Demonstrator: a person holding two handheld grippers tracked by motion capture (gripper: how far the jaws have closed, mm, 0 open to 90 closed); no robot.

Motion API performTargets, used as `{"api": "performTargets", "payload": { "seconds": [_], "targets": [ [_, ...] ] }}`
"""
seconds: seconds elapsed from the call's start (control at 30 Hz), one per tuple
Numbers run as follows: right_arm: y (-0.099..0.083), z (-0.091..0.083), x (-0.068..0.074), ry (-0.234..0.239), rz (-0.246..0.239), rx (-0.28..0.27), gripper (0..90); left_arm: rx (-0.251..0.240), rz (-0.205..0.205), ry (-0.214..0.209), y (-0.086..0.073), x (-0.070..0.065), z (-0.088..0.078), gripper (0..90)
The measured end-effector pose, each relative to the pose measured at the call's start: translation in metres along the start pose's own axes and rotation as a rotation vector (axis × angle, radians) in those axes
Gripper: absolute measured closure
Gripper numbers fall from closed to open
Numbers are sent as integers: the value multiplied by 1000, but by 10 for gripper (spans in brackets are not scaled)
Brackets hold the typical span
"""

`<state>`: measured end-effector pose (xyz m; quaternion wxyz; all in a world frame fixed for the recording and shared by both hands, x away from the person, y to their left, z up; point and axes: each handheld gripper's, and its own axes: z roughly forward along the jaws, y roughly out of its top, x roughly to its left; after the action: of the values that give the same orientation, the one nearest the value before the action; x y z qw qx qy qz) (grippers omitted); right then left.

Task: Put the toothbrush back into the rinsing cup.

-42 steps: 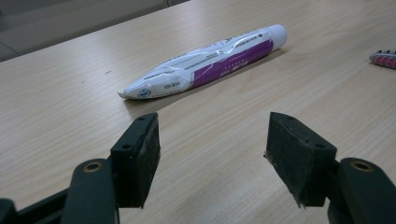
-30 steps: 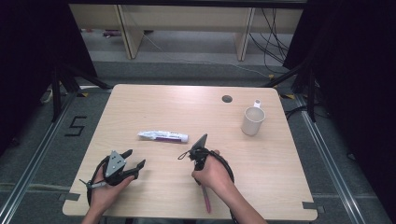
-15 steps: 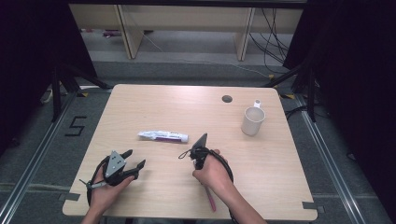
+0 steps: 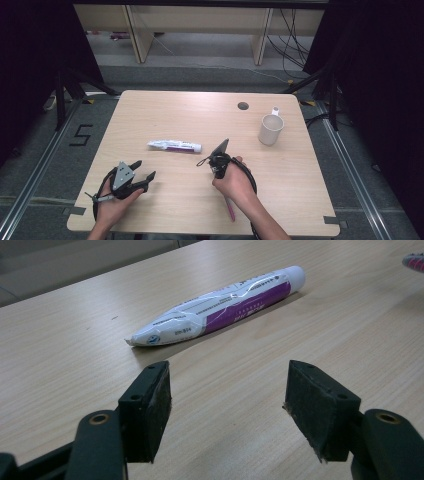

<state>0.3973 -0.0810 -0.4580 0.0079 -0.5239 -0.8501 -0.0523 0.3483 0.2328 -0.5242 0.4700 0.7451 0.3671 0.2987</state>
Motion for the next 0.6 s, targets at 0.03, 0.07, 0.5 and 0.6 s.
{"api": "performTargets", "payload": {
  "seconds": [0.03, 0.07, 0.5, 0.6],
  "targets": [
    [-1, -2, -3, 8, -4, -8, 807, -1, -1, 0, 0, 0, 0, 346],
    [-1, -3, -5, 14, -14, -6, 807, -1, -2, 1, 0, 0, 0, 347],
    [-15, -27, -41, 57, 32, -154, 807, 12, 2, 7, 0, 0, -1, 347],
    [-19, -33, -48, 23, 60, -174, 807, 13, 3, 7, 1, 0, -1, 347]
  ]
}}
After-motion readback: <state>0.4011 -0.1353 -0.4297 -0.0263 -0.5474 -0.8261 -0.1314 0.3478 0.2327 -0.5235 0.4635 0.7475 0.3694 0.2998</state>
